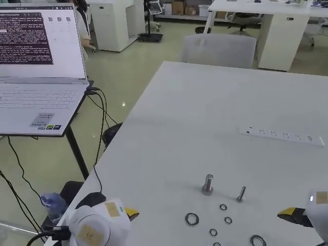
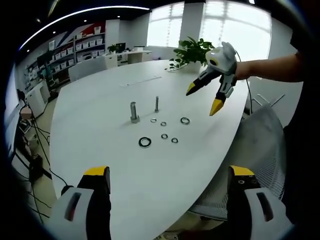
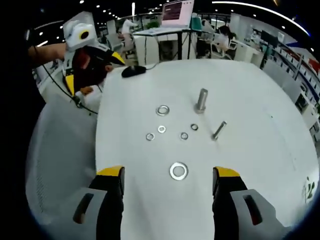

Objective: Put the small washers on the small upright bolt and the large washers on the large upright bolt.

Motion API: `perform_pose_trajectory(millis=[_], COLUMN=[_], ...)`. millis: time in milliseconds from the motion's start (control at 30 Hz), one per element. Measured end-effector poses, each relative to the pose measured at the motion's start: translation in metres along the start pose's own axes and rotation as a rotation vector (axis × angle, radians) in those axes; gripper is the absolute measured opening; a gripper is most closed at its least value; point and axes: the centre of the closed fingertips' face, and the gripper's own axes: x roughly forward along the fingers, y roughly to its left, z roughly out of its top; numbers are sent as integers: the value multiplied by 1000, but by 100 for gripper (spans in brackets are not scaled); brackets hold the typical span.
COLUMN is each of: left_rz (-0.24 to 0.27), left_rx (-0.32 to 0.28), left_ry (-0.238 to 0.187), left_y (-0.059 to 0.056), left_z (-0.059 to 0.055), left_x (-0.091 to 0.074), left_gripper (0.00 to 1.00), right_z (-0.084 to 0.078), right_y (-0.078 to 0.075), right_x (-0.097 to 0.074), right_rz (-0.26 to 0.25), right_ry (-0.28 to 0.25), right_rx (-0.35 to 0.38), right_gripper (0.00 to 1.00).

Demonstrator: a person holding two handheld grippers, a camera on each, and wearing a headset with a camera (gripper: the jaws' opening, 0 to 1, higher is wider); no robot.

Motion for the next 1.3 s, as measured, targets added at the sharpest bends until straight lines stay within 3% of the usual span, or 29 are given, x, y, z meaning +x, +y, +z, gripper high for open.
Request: perform_pose_trajectory(millis=[400, 500, 667, 1033, 1300], left_rz=[-28, -23, -23, -20, -17], left_rx=[28, 12, 34, 41, 31], left_ry=[29, 3, 33, 42, 48], left_y=[-4, -2, 1, 1, 1], left_z=[-4, 1, -5, -8, -14], left_x=[5, 4, 7, 6, 6], left_gripper=[94, 93, 91, 89, 87], right_z=[-9, -8, -9, -18, -25], right_y=[-8, -14, -18, -19, -17], right_x=[18, 21, 32, 48, 56], right_rz=[25, 23, 43, 80, 105], right_ry=[70, 80, 108, 184, 217], right_rx=[-87, -93, -120, -206, -229], right_gripper=[66, 66, 63, 56, 53])
